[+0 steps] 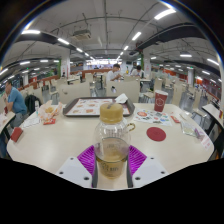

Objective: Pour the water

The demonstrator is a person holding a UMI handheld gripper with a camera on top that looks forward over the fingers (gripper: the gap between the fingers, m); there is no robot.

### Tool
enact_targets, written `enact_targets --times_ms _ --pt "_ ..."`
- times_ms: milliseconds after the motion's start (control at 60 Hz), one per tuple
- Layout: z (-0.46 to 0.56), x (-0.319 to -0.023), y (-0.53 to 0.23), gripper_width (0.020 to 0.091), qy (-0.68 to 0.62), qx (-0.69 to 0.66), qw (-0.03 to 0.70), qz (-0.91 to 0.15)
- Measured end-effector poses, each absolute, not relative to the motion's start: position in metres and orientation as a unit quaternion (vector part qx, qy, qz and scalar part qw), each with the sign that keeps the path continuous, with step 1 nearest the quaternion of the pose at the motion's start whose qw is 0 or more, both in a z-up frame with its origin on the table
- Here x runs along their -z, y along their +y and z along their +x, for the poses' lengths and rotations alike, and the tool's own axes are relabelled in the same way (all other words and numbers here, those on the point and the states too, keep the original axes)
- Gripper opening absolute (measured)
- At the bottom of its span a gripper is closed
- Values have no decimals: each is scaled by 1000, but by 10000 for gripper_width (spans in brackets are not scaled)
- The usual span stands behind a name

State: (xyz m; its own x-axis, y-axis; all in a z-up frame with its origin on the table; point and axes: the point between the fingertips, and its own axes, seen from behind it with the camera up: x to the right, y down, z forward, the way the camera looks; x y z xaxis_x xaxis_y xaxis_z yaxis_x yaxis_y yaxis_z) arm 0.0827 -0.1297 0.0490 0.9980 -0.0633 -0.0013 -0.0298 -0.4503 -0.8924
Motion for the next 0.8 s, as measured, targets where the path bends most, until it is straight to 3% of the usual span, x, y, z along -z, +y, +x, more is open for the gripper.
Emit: enact_targets --times_ms 83,233,517,667,800 --pt "89 -62 -128 392 15 36 521 -853" --pt "126 -111 -109 392 -22 121 534 -837" --pt "236 -198 -29 391 -205 464 472 -721" --pt "238 -208 12 391 -359 609 386 -593" --pt "212 -190 35 395 -478 669 319 -471"
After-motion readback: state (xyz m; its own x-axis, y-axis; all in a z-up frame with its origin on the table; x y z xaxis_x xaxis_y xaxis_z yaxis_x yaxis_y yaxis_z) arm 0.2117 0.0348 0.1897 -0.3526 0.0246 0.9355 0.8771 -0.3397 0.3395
